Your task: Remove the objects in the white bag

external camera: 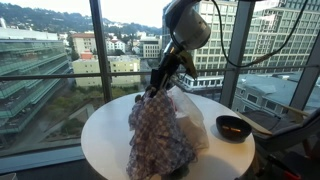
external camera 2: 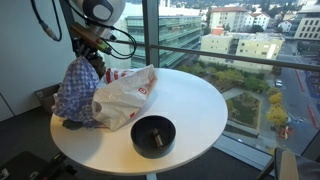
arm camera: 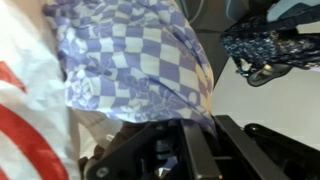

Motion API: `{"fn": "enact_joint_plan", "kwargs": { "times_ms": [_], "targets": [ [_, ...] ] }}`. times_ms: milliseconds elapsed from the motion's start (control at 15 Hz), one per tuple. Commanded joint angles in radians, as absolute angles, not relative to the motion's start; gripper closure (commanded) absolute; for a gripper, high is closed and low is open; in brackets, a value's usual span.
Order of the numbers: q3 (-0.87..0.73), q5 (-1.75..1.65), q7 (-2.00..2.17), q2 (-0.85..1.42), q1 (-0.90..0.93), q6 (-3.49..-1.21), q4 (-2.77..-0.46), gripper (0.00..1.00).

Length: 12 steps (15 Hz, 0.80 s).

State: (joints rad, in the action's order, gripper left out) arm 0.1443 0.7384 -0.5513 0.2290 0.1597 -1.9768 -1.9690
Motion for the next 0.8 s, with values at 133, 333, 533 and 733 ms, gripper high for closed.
{"fn": "enact_joint_plan", "kwargs": {
  "times_ms": [133, 333, 533, 733],
  "targets": [
    [0.177, 0.622, -0.627, 0.404, 0.154, -2.217, -1.919, 0.96],
    [0.196, 0.584, -0.65, 0.428, 0.127, -2.297, -1.962, 0.79],
    [0.229, 0.605, -0.673, 0.413, 0.086, -2.266, -1.987, 0.49],
    [0.257, 0.638, -0.681, 0.335, 0.054, -2.236, -2.03, 0.27]
  ]
}}
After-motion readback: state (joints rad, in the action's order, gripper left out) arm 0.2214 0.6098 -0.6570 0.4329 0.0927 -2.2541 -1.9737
